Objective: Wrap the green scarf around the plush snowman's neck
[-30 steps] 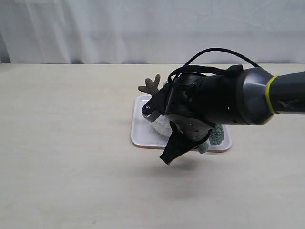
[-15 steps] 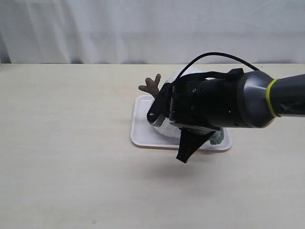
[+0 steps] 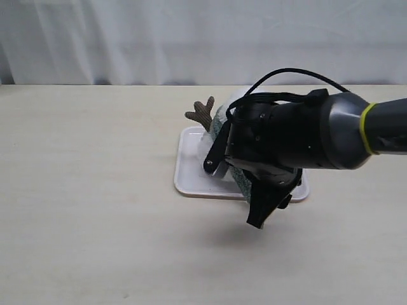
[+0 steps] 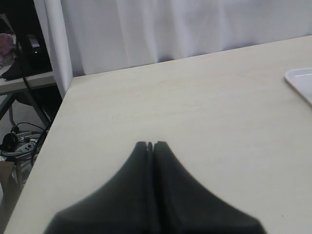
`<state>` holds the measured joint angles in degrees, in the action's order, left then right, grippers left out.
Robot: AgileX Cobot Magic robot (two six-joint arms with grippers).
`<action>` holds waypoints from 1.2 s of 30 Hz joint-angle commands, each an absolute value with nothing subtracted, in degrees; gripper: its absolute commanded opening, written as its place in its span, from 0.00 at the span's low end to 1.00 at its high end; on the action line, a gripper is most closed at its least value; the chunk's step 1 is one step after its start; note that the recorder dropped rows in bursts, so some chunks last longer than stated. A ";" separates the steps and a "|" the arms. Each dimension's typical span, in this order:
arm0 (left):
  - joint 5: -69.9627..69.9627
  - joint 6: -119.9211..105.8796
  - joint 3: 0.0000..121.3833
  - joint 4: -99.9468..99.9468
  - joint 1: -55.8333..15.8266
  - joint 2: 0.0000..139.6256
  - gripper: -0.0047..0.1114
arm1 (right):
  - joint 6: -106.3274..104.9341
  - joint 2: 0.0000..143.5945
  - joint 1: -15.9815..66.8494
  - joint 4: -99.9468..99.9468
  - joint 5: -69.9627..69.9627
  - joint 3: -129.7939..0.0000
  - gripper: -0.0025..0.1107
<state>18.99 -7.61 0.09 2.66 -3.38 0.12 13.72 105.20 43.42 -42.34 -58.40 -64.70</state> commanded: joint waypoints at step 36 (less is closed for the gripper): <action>18.51 -7.46 0.00 2.45 -3.42 0.00 0.04 | 8.13 123.88 34.51 -12.29 -68.43 -110.76 0.06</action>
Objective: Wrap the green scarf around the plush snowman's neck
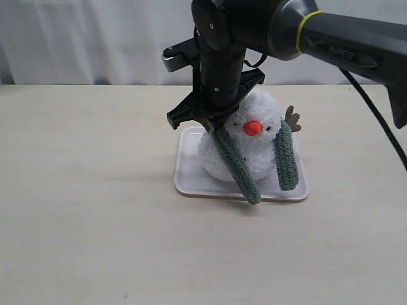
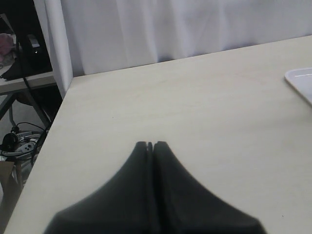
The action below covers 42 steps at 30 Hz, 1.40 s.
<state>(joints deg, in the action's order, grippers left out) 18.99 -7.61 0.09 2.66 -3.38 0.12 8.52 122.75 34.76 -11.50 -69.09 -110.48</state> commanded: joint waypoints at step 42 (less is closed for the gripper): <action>18.51 -7.46 0.00 2.45 -3.42 0.00 0.04 | -34.94 92.89 7.79 27.78 -25.77 -54.93 0.50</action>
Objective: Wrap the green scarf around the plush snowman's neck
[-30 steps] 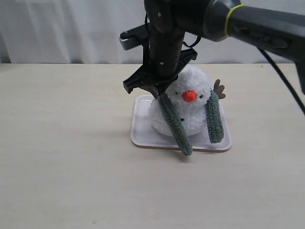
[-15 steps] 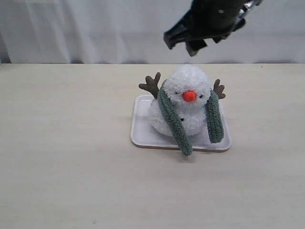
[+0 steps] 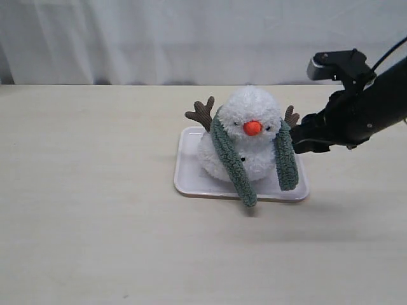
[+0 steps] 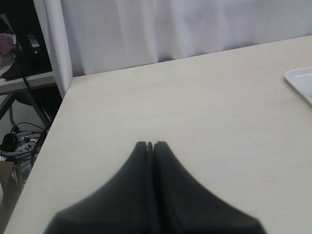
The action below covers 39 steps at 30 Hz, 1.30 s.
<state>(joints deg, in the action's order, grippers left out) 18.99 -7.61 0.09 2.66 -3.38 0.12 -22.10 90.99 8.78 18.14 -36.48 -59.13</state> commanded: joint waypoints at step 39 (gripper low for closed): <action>18.51 -7.46 0.00 2.45 -3.42 0.00 0.04 | -46.23 95.90 8.19 44.81 -40.64 -57.58 0.06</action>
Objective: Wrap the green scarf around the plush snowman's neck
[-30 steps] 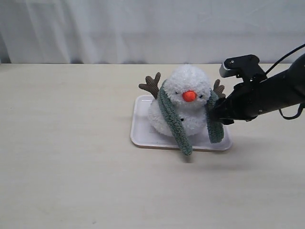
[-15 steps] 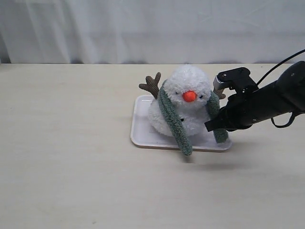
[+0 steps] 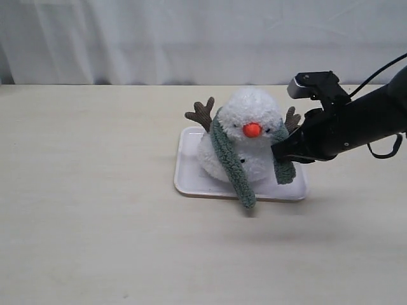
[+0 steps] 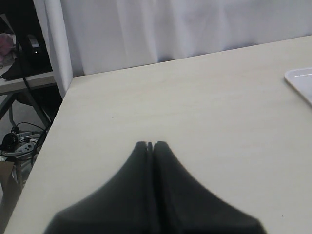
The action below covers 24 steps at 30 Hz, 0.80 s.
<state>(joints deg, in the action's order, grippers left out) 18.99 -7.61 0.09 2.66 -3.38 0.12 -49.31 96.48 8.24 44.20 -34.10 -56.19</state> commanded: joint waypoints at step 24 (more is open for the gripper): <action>18.38 -7.46 0.00 2.45 -3.42 0.00 0.04 | -49.30 106.54 8.19 47.87 -42.01 -57.57 0.06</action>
<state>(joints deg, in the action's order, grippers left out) 18.99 -7.61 0.09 2.66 -3.38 0.12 -47.19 106.57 8.24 46.63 -41.93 -57.37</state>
